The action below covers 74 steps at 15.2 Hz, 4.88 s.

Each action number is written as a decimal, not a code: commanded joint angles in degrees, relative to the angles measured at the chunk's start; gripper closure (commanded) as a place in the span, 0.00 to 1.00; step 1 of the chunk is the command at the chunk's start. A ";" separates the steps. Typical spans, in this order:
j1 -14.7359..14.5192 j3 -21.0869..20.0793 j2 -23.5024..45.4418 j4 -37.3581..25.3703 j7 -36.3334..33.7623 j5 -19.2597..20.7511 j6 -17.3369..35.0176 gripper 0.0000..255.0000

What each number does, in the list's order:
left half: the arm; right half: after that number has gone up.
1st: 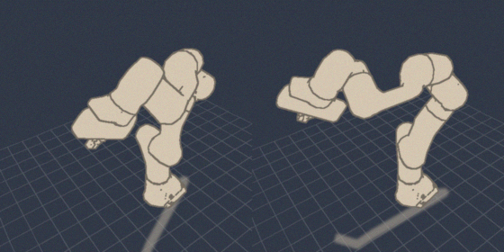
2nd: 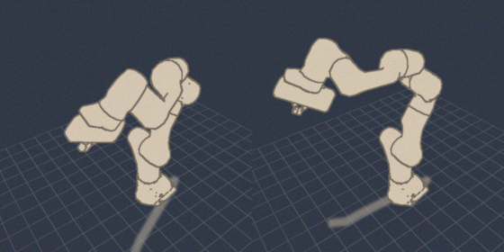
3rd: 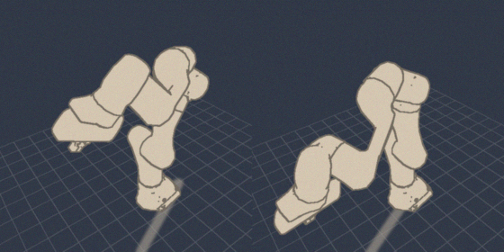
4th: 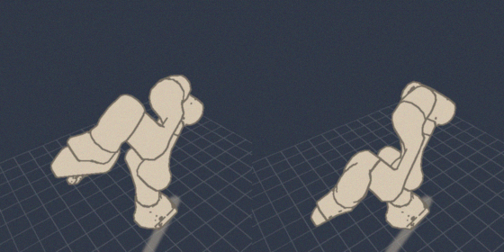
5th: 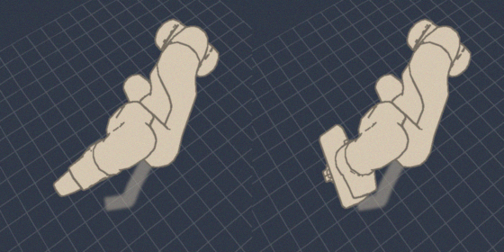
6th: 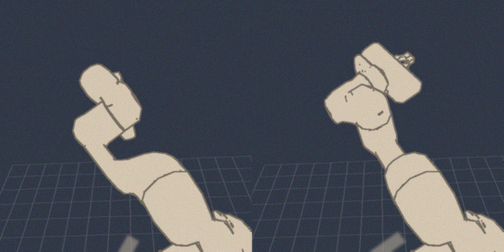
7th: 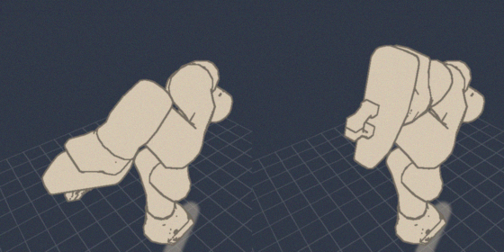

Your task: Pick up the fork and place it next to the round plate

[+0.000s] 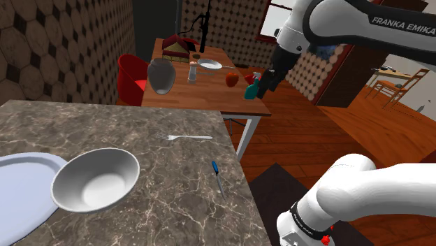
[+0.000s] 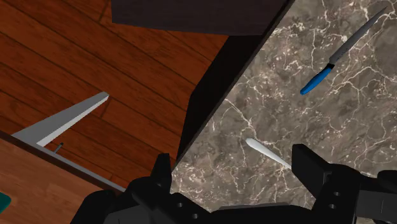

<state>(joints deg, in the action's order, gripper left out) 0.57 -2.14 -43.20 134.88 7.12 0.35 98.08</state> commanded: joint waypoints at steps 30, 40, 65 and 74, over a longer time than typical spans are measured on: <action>-13.33 -8.35 51.80 -16.53 19.03 -1.34 32.32 0.00; -13.64 -8.24 55.45 -14.99 18.47 -0.52 37.46 0.00; -13.43 -8.42 51.66 -17.55 18.84 -1.33 31.16 1.00; -13.99 -9.03 48.44 -19.72 17.77 -1.81 25.86 1.00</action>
<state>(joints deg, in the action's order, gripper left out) -13.08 -10.87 5.76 114.80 25.53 -1.42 124.09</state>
